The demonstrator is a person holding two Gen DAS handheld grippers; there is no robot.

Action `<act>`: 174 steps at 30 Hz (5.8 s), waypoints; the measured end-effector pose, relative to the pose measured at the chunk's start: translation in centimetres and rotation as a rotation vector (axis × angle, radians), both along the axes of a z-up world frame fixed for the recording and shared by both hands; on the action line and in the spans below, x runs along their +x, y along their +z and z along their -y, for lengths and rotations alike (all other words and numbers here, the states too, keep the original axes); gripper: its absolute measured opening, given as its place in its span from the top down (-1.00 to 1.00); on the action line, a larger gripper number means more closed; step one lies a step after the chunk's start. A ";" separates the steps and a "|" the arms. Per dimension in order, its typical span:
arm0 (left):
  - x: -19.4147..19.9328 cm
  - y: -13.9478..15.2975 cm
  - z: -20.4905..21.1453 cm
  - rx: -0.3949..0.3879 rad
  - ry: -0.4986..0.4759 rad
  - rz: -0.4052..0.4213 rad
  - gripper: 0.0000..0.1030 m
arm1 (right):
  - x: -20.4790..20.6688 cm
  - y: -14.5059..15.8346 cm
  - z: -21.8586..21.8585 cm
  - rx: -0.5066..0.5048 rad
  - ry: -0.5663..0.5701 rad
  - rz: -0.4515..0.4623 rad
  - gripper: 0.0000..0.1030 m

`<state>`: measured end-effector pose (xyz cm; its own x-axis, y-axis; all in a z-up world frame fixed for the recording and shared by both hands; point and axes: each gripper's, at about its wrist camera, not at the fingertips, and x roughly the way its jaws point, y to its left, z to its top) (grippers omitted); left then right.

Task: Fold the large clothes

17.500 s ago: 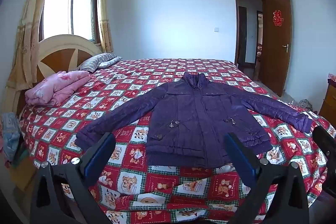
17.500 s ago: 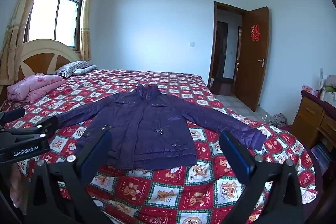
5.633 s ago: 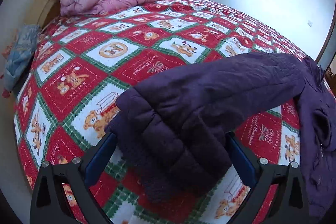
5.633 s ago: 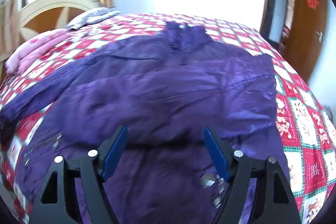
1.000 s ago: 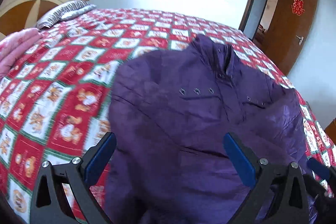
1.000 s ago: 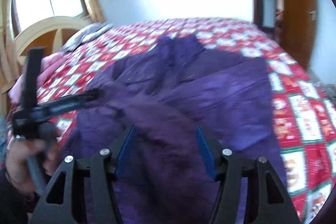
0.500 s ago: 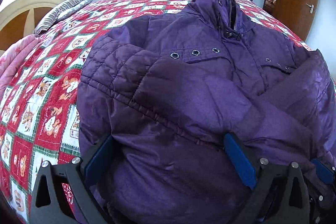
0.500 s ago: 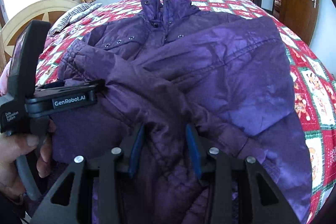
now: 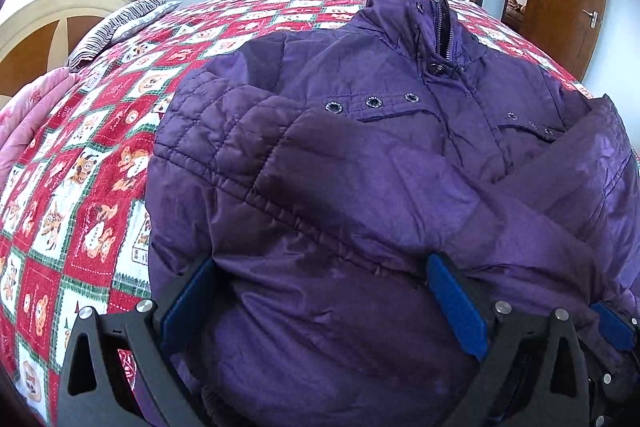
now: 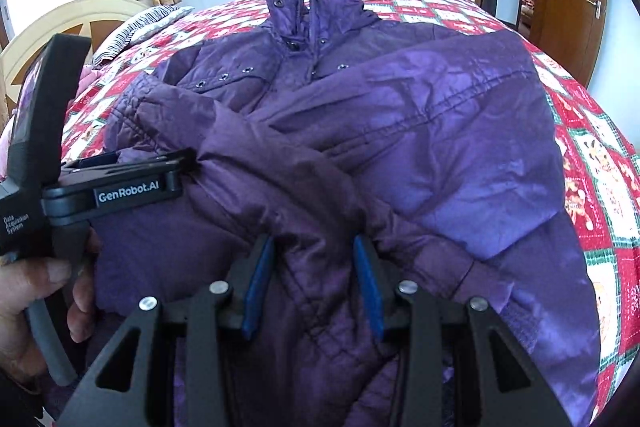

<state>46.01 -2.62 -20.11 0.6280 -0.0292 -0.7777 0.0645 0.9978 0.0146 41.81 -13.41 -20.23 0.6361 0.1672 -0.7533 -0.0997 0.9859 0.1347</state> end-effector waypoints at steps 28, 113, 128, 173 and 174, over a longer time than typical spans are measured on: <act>-0.2 8.3 -1.0 -0.016 -0.083 0.060 -0.99 | 0.5 3.9 0.3 -0.022 0.116 0.025 -0.36; 14.9 14.0 -2.4 -0.197 -0.117 0.334 -0.92 | 22.5 0.0 9.5 -0.219 -0.007 -0.021 0.80; 18.5 1.4 1.6 0.038 -0.069 0.060 -0.92 | 18.0 7.7 10.6 -0.092 -0.096 0.158 0.04; 19.6 -0.2 4.6 -0.034 -0.082 0.005 -0.98 | 24.7 -0.2 5.6 -0.107 -0.009 0.010 -0.01; 19.6 -0.2 4.6 -0.034 -0.082 0.004 -0.98 | 24.7 -0.2 5.6 -0.110 -0.007 0.009 -0.01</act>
<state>65.62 -7.26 -20.36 0.6253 -0.1065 -0.7730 0.1456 0.9892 -0.0185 66.54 -18.99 -20.47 0.6436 0.0796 -0.7613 -0.0933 0.9953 0.0252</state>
